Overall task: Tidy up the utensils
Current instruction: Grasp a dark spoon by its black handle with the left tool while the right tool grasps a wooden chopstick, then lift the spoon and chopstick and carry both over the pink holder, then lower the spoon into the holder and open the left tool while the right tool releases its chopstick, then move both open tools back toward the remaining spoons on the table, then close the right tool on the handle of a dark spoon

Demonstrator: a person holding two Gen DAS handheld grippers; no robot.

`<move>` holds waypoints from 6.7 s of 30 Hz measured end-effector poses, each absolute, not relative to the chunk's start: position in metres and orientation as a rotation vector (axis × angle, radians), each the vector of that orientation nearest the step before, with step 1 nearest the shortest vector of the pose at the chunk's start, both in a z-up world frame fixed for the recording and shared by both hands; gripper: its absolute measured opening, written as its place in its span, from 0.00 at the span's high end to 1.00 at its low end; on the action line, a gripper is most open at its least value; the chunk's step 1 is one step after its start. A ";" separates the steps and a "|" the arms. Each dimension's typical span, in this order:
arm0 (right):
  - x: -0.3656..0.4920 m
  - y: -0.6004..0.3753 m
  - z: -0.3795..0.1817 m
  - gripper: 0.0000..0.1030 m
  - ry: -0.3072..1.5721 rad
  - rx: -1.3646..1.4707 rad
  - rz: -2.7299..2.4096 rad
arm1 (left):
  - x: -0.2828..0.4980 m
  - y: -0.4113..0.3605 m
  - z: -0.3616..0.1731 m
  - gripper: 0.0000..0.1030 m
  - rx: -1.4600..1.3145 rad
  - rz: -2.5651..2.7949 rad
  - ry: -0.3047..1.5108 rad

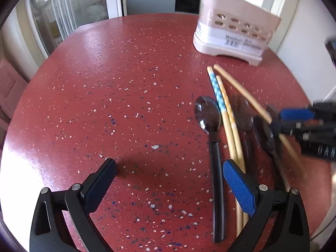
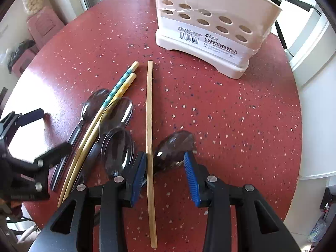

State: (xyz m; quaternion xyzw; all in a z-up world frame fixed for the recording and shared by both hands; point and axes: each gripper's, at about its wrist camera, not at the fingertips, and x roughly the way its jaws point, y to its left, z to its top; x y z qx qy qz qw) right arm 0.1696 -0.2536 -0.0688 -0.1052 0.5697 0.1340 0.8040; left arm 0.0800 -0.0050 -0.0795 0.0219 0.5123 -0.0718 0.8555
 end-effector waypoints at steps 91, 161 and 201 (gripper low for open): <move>0.295 -0.293 0.092 0.94 0.322 -0.004 0.291 | 0.281 -0.098 0.075 0.60 -0.143 -0.172 0.385; 0.086 -0.277 -0.065 0.52 1.098 0.099 0.335 | 0.071 -0.028 -0.070 0.00 -0.036 -0.169 0.979; 0.110 -0.302 -0.061 0.82 1.194 0.110 0.188 | 0.116 -0.054 -0.072 0.00 0.115 -0.210 1.052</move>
